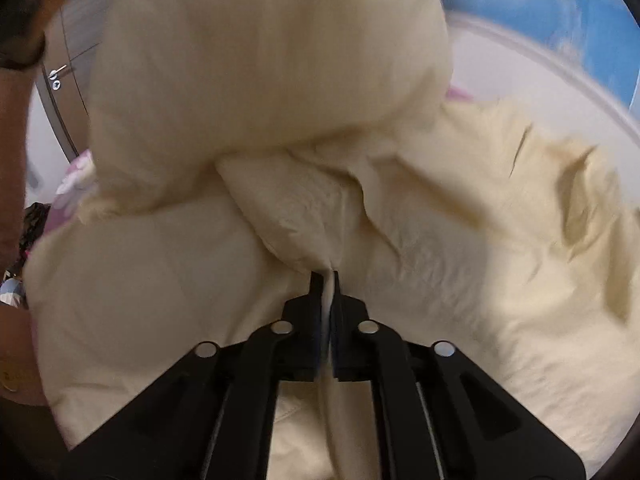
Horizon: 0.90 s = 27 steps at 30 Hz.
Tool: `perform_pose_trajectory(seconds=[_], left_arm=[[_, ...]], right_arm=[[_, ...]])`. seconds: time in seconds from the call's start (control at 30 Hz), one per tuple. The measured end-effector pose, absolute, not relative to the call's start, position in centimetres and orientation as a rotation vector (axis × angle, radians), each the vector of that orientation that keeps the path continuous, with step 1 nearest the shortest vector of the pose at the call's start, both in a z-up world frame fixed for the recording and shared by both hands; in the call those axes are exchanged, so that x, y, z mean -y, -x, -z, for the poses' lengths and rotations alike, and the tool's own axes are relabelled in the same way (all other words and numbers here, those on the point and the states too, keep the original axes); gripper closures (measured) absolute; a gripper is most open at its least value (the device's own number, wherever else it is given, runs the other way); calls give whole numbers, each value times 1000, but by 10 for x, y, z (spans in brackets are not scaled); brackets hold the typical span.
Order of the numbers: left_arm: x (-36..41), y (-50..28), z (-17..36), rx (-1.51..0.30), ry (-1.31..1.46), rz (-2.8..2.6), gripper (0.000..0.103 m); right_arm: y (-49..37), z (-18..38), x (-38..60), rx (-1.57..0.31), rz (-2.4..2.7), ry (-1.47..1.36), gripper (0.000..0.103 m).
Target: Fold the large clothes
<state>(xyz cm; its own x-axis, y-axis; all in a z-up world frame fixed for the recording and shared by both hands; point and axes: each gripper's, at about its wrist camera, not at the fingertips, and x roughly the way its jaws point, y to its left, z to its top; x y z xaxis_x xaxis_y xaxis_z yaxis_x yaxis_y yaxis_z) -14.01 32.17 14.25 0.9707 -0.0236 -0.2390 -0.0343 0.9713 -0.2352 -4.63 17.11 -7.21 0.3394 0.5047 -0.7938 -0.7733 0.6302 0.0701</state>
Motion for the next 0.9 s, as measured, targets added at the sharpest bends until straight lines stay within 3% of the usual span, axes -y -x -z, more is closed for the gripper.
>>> perform_pose_trajectory(seconds=[0.07,0.13,0.17,0.33,0.5,0.73,0.8,0.87,0.9], left_arm=[[-309,133,-140,-259,226,33,97],[-293,124,-134,-288,211,68,97],[-285,118,-131,-305,203,91,97],[-238,89,-106,-391,167,207,96],[-179,54,-49,-551,115,326,92],[-145,39,22,-783,101,382,67],[-153,51,21,-763,97,372,46],[-165,65,16,-742,77,347,41],[-174,74,13,-727,70,336,40]], right_arm=[[47,67,-165,-888,-853,311,83],[50,55,-156,-877,-875,246,54],[51,49,-144,-872,-870,204,49],[55,25,-56,-861,-856,-103,48],[54,8,33,-808,-763,-363,30],[61,35,78,-894,-695,-568,25],[55,50,82,-949,-645,-596,25],[52,59,72,-974,-627,-605,29],[49,61,69,-977,-620,-600,43]])
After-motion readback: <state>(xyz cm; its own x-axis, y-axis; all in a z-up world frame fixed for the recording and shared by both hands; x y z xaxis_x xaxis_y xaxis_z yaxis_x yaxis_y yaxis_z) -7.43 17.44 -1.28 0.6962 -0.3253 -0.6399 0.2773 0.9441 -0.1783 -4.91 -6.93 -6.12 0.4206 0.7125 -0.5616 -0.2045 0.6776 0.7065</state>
